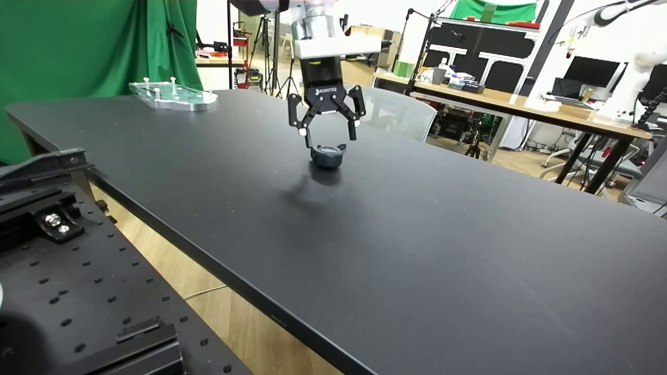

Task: Move the measuring tape to the left and back to the right

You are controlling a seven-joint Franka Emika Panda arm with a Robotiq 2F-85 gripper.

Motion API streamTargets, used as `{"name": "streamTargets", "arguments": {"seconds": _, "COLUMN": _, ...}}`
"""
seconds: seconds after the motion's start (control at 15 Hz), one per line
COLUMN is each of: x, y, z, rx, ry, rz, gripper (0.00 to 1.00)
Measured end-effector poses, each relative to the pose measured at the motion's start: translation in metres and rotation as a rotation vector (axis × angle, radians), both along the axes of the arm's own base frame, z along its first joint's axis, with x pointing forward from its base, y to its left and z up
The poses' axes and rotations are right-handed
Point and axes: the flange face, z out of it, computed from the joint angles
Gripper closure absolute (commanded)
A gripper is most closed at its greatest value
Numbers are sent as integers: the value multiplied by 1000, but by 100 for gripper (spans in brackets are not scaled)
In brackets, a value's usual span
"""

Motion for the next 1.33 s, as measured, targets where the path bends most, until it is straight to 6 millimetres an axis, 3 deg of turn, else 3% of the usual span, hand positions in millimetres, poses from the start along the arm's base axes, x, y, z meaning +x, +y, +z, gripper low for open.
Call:
{"name": "streamTargets", "arguments": {"seconds": 0.6, "x": -16, "y": -13, "z": -14, "rx": 23, "ry": -33, "rz": -125, "gripper": 0}}
{"name": "streamTargets", "arguments": {"seconds": 0.67, "x": -17, "y": -16, "z": -15, "rx": 21, "ry": -30, "rz": -133, "gripper": 25}}
{"name": "streamTargets", "arguments": {"seconds": 0.8, "x": -18, "y": -21, "z": -18, "rx": 18, "ry": -25, "rz": -144, "gripper": 33}}
{"name": "streamTargets", "arguments": {"seconds": 1.33, "x": -20, "y": -19, "z": -31, "rx": 50, "ry": 24, "rz": -127, "gripper": 89}}
